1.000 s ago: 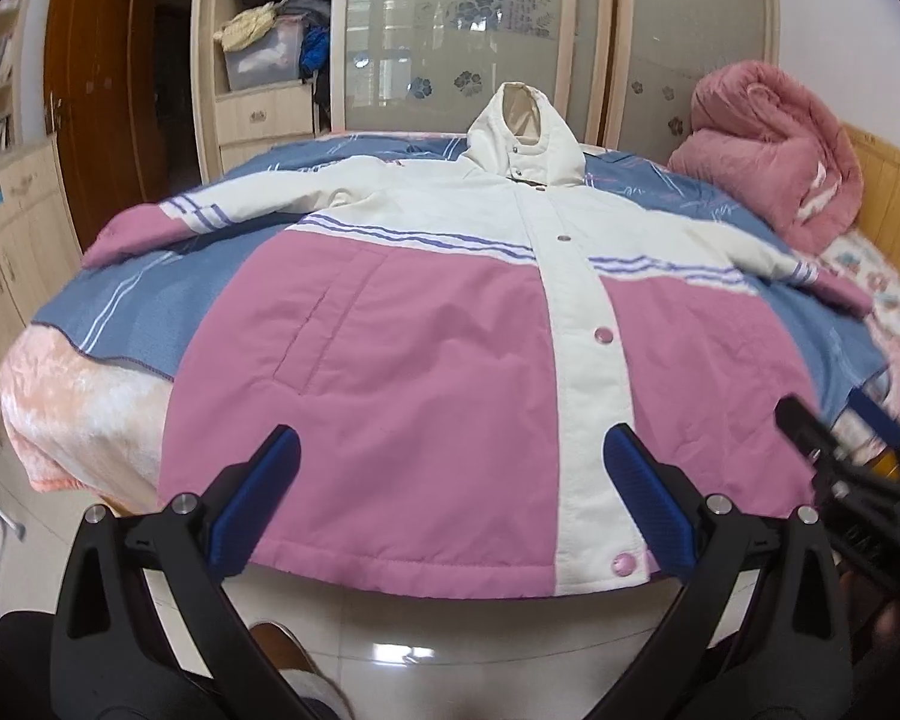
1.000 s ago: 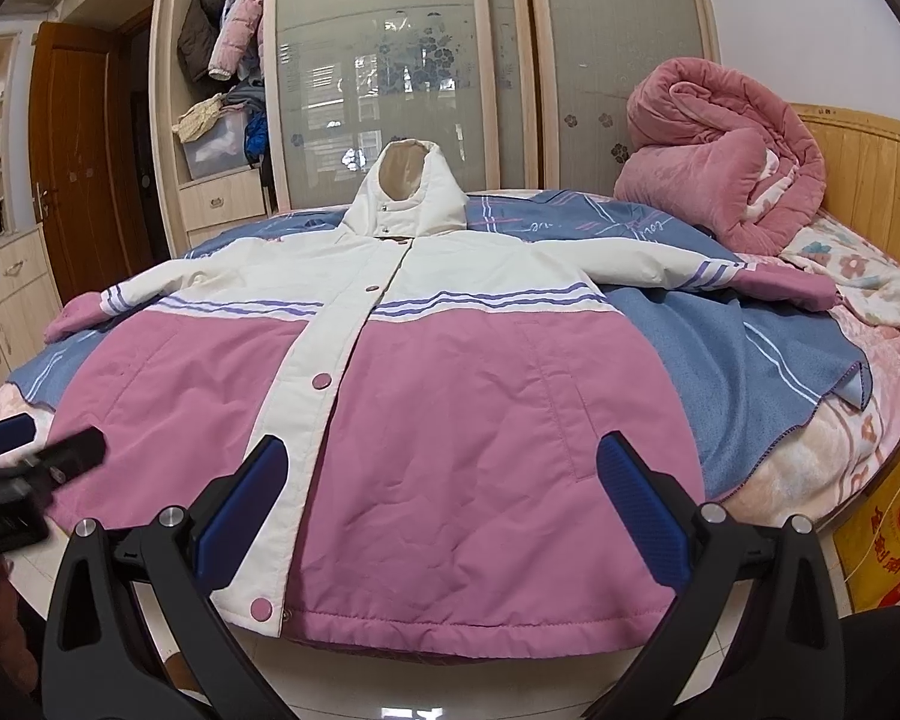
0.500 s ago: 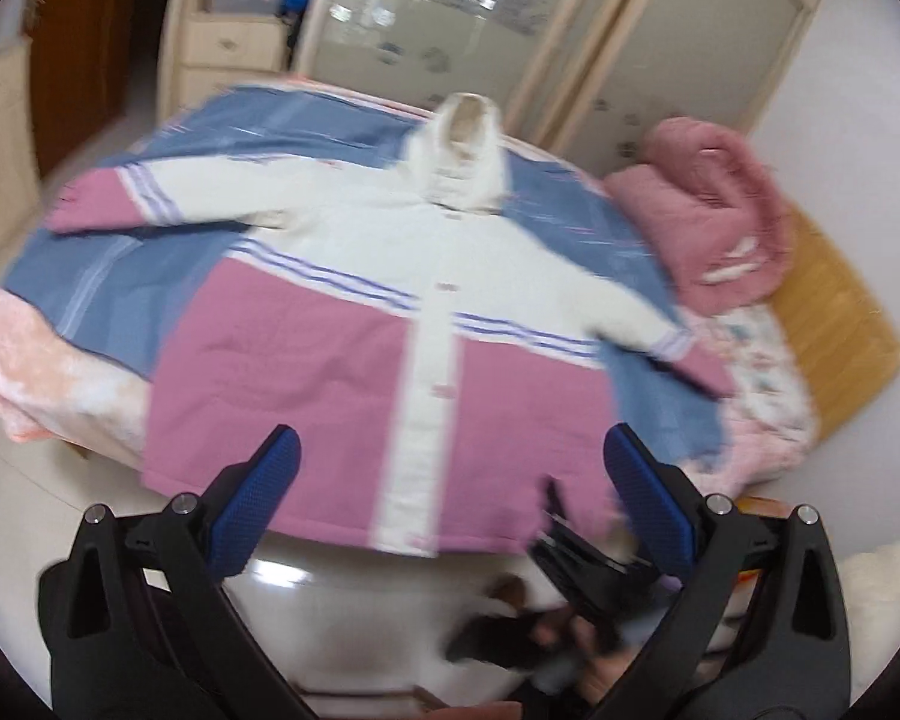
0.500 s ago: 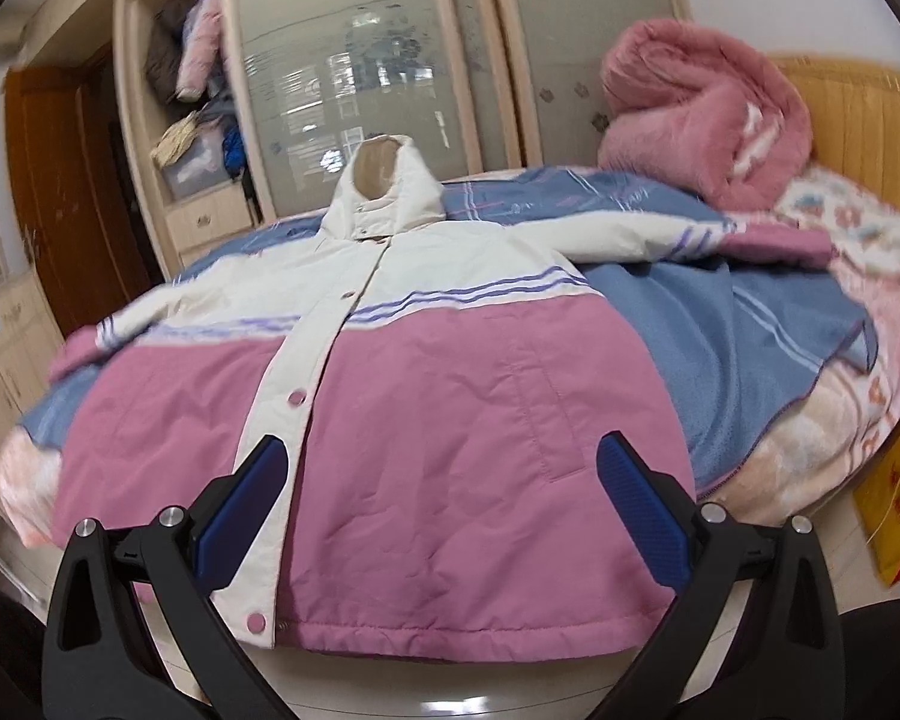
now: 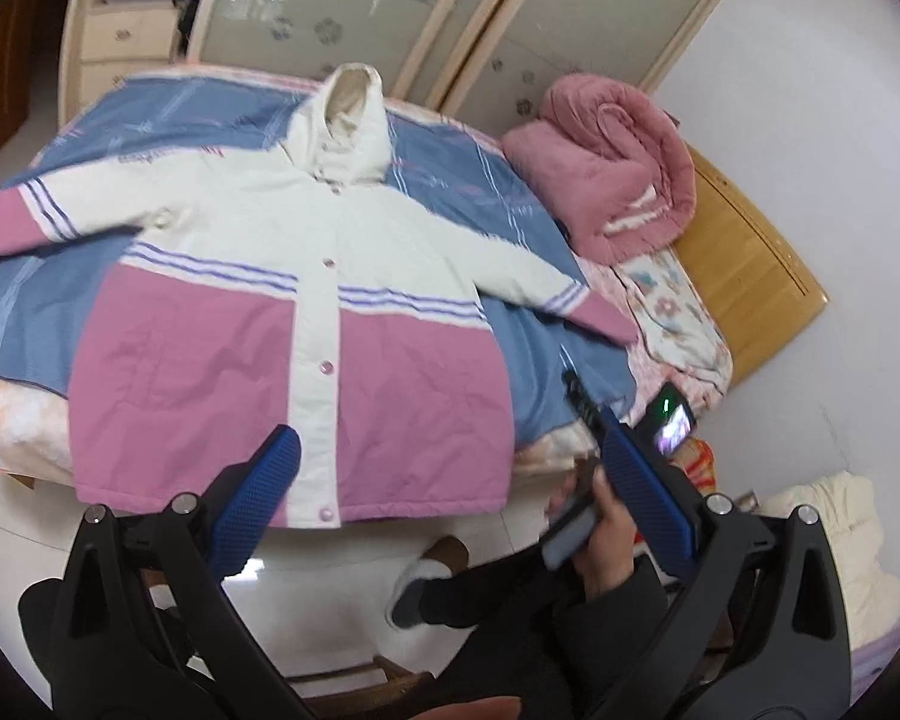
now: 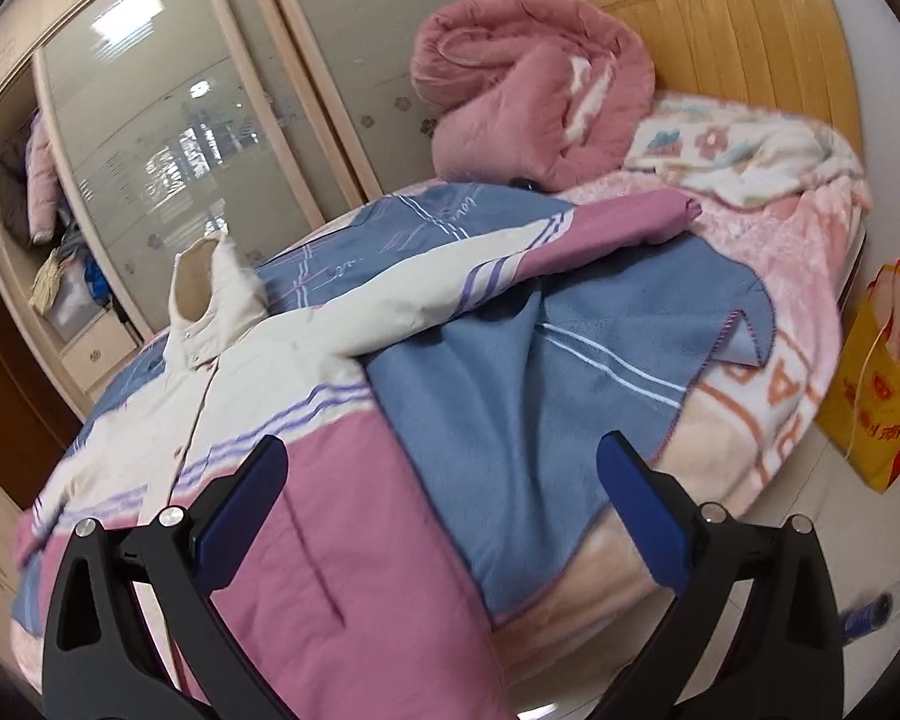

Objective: Fold large clothes
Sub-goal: 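Reach the right gripper to the pink sleeve cuff nearest it and grasp it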

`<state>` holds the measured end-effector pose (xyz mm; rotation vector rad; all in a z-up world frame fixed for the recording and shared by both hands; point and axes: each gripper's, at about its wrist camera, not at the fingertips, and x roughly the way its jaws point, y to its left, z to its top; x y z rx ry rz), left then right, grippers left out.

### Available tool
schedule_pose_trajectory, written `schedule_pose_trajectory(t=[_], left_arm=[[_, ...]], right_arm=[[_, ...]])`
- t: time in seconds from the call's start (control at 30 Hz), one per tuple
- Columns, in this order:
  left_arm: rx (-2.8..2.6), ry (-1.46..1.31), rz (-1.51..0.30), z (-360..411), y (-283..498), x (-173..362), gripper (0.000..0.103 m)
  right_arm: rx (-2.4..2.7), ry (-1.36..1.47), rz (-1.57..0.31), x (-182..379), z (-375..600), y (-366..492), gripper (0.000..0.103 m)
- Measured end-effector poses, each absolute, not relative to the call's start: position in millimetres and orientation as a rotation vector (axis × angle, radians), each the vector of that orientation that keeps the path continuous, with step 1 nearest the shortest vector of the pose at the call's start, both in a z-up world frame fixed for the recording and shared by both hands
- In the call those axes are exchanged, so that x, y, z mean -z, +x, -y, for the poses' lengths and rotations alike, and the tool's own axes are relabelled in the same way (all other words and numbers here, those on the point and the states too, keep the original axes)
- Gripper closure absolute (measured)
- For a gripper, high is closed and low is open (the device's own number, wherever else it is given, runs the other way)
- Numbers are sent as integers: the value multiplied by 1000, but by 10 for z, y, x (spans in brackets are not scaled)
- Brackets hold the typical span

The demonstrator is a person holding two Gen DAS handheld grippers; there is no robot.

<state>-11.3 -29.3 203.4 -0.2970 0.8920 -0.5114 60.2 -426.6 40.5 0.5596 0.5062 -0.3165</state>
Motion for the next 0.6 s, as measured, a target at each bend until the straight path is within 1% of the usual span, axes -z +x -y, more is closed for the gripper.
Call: schedule_pose_trajectory(t=[0.2,0.27,0.43,0.53,0.6], left_arm=[[527,-313,-885,256,7,-1997,2],[537,-320,-888,234,67,-1977,2],[547,-339,-938,164,320,-1871,2],[512,-323,-870,93,356,-1908,2],[504,-326,-872,64,420,-1873,2]], right_arm=[[341,803,-469,-366,5185,1135,1],[351,935,-435,-237,5595,1252,1],[423,1110,-396,152,6297,1377,1],[376,1219,-336,313,6547,1411,1],[359,1260,-297,370,6650,1443,1]])
